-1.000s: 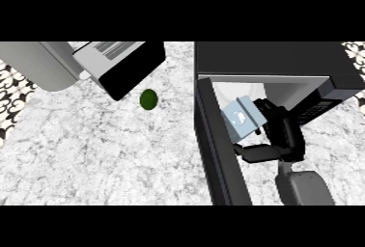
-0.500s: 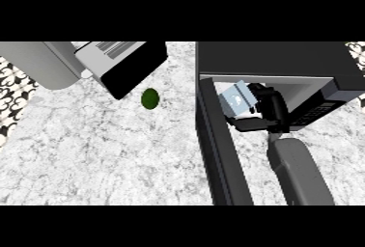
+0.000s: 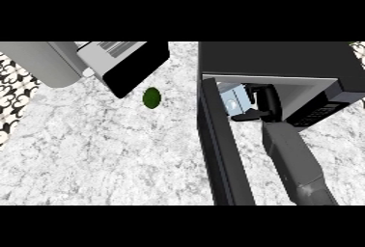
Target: Pick up the milk, place it into the microwave and close the microwave
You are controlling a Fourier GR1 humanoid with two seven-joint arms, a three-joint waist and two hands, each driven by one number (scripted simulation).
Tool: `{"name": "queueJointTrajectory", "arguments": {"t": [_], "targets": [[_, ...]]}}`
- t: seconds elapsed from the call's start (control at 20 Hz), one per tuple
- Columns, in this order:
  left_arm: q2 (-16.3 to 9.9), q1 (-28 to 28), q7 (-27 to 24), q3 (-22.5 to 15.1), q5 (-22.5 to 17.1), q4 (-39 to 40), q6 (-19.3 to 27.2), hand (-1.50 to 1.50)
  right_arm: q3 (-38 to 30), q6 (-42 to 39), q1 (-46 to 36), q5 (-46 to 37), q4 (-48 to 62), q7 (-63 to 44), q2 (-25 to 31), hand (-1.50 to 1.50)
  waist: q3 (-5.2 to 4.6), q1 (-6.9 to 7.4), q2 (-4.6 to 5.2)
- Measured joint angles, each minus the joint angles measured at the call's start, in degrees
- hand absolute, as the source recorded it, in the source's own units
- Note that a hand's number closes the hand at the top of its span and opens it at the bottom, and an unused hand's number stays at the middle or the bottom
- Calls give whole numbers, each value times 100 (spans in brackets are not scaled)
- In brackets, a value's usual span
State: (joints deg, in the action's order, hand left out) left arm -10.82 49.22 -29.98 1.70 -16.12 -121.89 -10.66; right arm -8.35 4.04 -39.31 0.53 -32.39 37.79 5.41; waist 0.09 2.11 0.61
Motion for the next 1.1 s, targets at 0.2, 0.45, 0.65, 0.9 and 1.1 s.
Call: {"name": "queueJointTrajectory", "arguments": {"t": [0.2, 0.45, 0.65, 0.9, 1.1], "targets": [[24, -88, 19, 17, 28, 34, -50, -150, -133, 289, -501, -131, 683, 422, 47, 150, 3, 46, 22], [-37, -406, 241, 209, -130, 133, -37, -150, -119, 840, -977, -427, 1265, 730, 120, 150, 2, 76, 47], [-66, -483, 269, 229, -150, 182, -105, -150, 95, 1517, -1187, -884, 1546, 949, 294, 150, -6, 98, 50], [-128, -634, 201, 317, -172, 429, -237, -150, 225, 2295, -1479, -1276, 1928, 965, 404, 150, -8, 140, 75], [-158, -699, 190, 401, -205, 468, -284, -150, 123, 2774, -1523, -1327, 2136, 965, 389, 150, -1, 185, 102]]}}
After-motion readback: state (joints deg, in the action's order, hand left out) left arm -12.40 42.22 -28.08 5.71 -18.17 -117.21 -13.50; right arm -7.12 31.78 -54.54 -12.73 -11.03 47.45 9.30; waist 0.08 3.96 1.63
